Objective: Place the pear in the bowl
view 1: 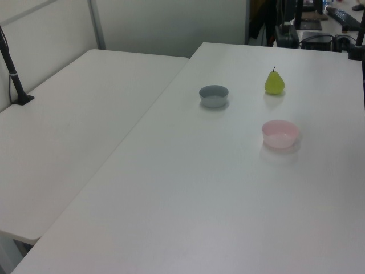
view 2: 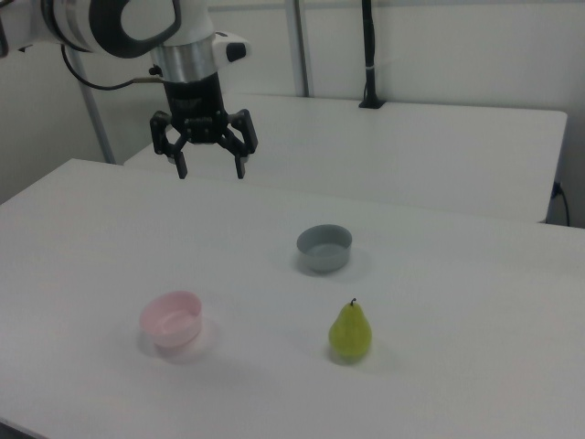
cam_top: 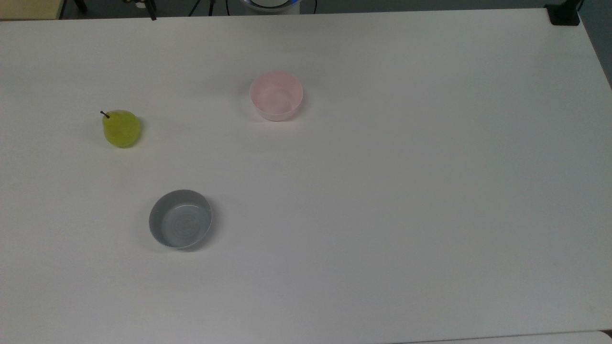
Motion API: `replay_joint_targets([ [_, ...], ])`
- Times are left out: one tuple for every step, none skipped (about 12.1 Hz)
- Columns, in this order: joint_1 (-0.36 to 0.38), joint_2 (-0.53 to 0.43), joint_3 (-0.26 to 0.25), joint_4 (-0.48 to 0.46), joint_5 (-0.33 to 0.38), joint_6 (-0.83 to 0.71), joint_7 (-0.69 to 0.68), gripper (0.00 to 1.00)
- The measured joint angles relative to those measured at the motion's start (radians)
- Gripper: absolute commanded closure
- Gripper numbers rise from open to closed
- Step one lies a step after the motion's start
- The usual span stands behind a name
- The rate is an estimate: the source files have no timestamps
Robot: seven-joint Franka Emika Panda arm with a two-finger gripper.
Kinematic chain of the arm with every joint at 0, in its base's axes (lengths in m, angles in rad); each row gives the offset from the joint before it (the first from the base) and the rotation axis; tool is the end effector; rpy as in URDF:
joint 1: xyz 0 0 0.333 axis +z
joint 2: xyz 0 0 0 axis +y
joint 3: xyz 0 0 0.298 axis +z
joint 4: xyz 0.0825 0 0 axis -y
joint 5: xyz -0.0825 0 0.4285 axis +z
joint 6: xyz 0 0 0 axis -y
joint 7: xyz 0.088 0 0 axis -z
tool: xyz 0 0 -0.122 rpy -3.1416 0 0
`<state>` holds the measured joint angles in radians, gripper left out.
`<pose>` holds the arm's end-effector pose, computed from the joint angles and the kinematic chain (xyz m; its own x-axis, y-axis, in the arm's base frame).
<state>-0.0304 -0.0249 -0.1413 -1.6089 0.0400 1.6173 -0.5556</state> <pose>0.5886 -0.0982 0.5908 0.9266 0.3725 0.0510 0.3738 -0.9273 -0.0195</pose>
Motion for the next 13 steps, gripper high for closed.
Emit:
replay_joint_targets([
  [-0.017,0.005,-0.001,0.0,-0.019,0.0,-0.017,0.0],
  [-0.031,0.012,-0.001,0.001,-0.052,0.0,-0.025,0.0],
  [-0.047,0.018,-0.002,0.001,-0.074,0.012,-0.026,0.0],
  [-0.07,0.024,-0.006,0.001,-0.083,0.046,-0.027,0.0],
  [-0.091,0.03,-0.016,-0.006,-0.084,0.091,-0.029,0.0],
  [-0.106,0.037,-0.037,-0.025,-0.084,0.149,-0.036,0.0],
  [-0.113,0.046,-0.066,-0.053,-0.084,0.206,-0.062,0.0],
  [-0.114,0.059,-0.096,-0.075,-0.084,0.242,-0.09,0.0],
  [-0.115,0.078,-0.119,-0.088,-0.083,0.262,-0.105,0.0],
  [-0.117,0.103,-0.132,-0.097,-0.08,0.283,-0.106,0.0],
  [-0.125,0.129,-0.135,-0.108,-0.061,0.306,-0.106,0.0],
  [-0.134,0.158,-0.138,-0.126,-0.023,0.345,-0.105,0.0],
  [-0.143,0.181,-0.143,-0.145,0.003,0.384,-0.105,0.0],
])
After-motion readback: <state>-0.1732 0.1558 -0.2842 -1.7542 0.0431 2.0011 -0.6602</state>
